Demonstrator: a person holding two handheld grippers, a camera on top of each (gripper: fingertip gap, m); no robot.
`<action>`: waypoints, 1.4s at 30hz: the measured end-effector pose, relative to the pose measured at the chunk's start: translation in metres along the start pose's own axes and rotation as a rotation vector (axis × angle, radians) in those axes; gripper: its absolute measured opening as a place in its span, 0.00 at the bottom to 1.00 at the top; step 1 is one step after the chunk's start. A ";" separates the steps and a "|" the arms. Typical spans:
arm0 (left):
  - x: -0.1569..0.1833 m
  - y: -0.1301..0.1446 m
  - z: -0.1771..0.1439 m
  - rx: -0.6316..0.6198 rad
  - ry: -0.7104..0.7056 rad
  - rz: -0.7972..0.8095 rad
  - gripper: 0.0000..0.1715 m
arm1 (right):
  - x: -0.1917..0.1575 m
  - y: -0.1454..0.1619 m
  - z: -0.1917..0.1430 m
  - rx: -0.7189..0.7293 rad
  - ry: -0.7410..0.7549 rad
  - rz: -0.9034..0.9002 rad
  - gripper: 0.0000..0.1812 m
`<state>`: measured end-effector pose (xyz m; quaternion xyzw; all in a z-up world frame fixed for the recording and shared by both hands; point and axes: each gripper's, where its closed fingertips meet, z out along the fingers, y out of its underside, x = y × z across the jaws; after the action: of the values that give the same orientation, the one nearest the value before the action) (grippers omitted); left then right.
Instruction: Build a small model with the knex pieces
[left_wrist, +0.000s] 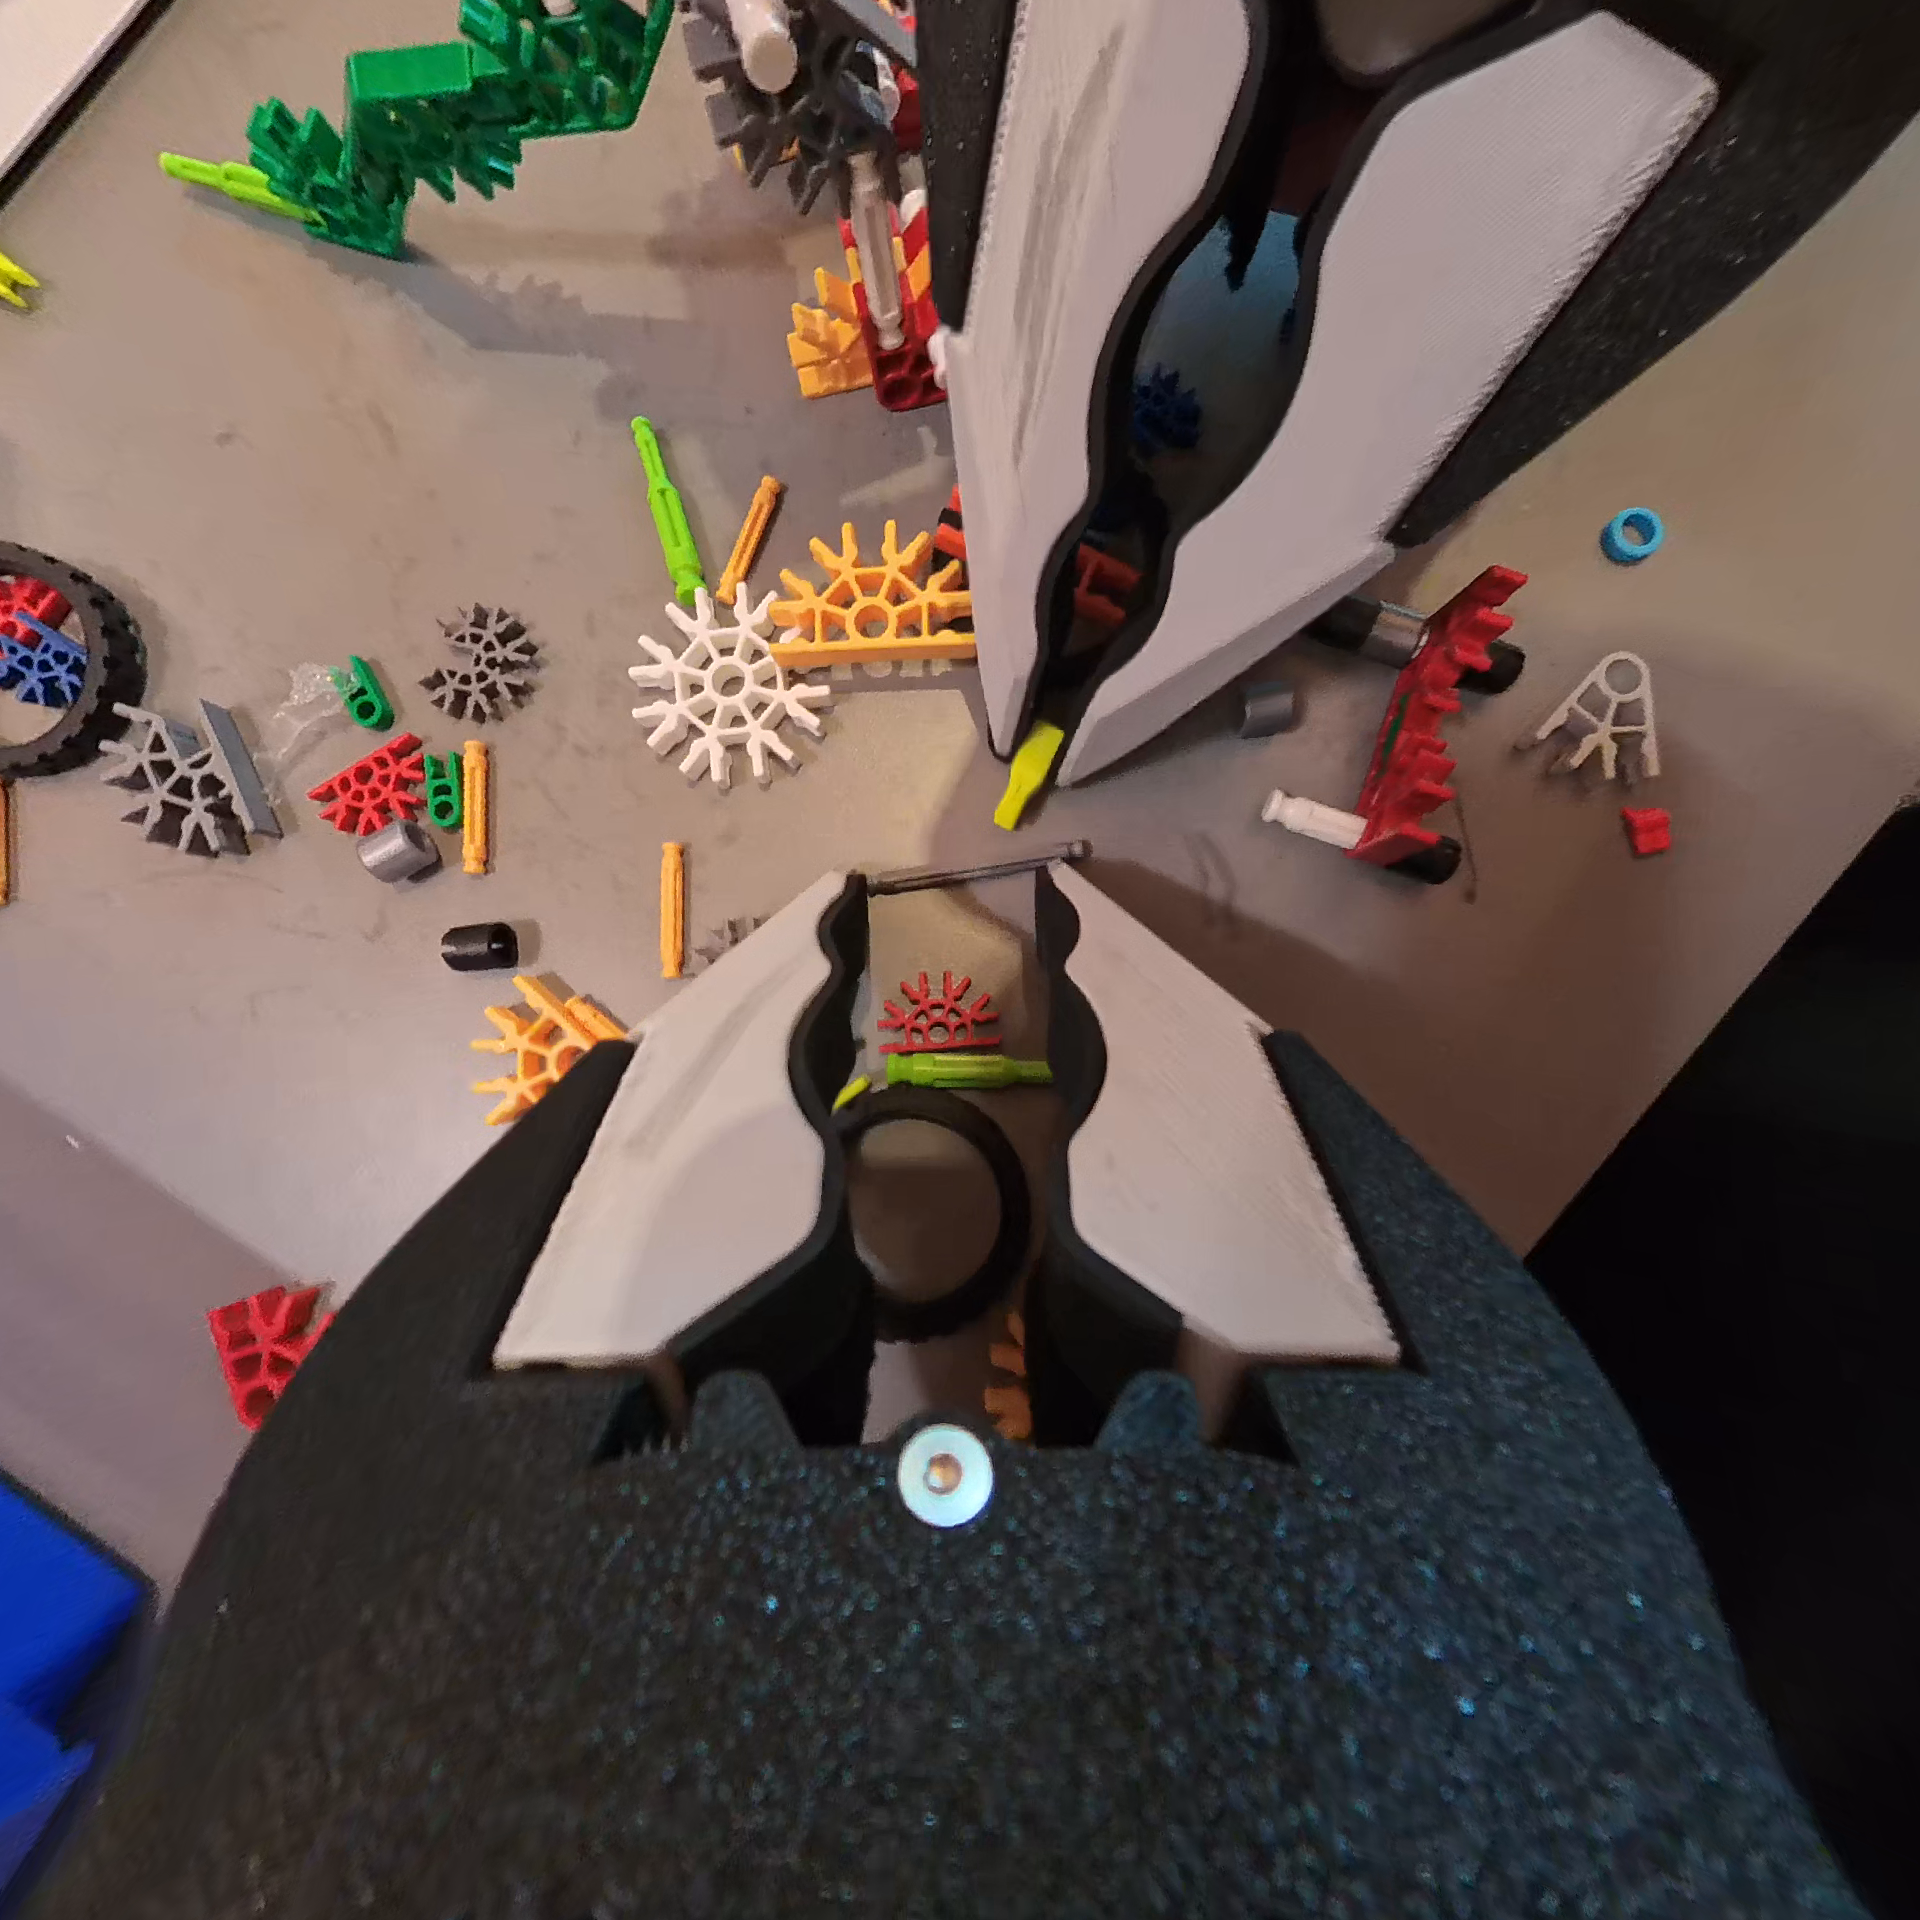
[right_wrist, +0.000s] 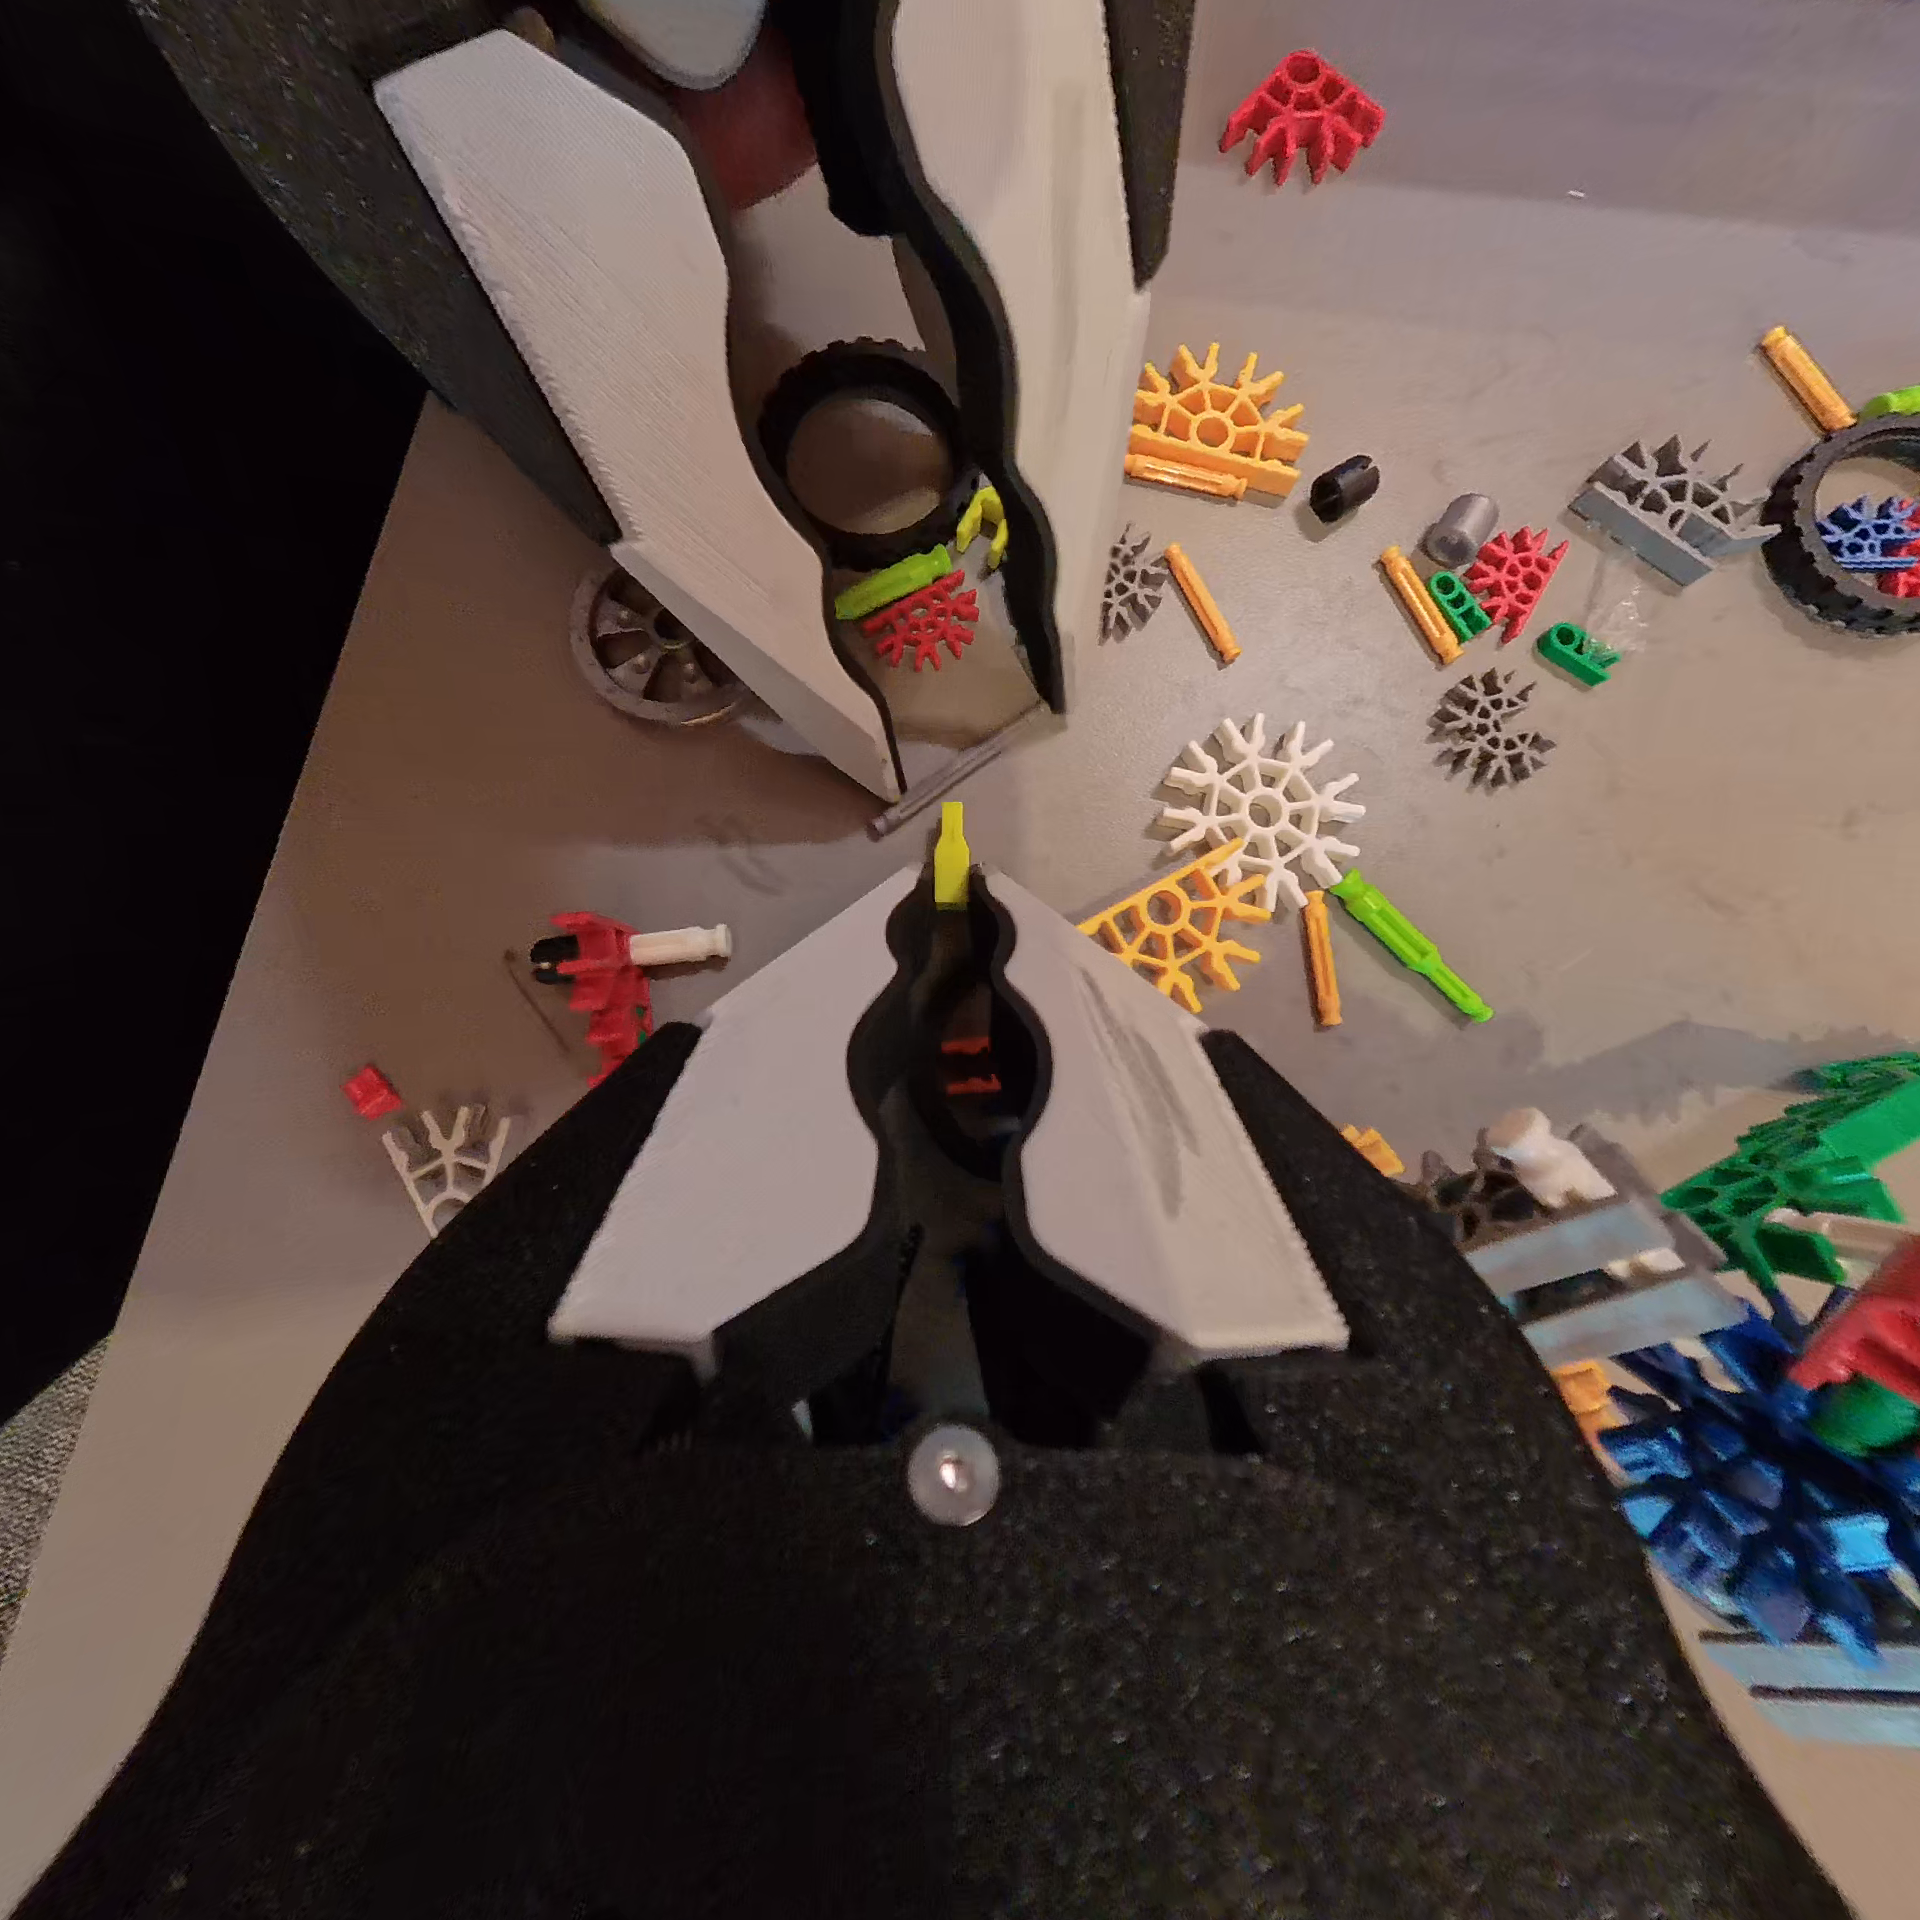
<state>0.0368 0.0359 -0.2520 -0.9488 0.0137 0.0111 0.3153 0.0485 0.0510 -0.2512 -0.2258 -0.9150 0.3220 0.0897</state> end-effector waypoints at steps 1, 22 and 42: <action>0.000 -0.001 0.000 0.000 0.003 0.007 0.18 | -0.001 0.000 0.000 0.000 -0.001 -0.001 0.03; 0.006 0.007 -0.006 -0.042 -0.001 0.038 0.23 | -0.010 -0.005 0.002 0.012 -0.020 -0.012 0.03; 0.009 0.006 -0.005 -0.041 0.012 0.047 0.23 | -0.016 -0.006 0.004 0.013 -0.041 -0.013 0.03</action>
<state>0.0460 0.0283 -0.2518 -0.9546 0.0378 0.0133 0.2952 0.0588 0.0375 -0.2515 -0.2125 -0.9161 0.3319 0.0742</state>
